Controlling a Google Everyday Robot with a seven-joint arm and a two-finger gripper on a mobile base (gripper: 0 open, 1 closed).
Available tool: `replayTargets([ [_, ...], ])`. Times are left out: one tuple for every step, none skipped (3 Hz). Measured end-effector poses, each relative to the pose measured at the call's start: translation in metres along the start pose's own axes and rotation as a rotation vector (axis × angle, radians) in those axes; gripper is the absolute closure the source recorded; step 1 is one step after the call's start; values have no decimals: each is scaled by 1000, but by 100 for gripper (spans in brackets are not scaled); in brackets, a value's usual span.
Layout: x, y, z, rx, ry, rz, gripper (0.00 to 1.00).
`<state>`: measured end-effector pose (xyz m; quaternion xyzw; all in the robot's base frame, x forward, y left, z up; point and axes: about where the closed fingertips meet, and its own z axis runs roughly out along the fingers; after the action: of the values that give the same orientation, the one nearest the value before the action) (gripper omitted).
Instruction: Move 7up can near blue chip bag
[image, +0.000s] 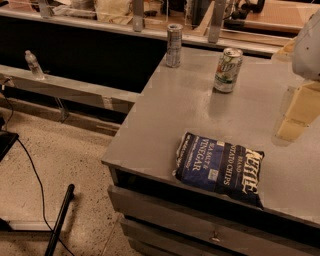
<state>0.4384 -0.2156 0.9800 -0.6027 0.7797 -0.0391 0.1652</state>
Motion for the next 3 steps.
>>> replayTargets([
  [0, 0, 0, 0, 0, 0, 0],
  [3, -35, 4, 27, -54, 21, 0],
  [12, -106, 27, 54, -178, 76, 0],
])
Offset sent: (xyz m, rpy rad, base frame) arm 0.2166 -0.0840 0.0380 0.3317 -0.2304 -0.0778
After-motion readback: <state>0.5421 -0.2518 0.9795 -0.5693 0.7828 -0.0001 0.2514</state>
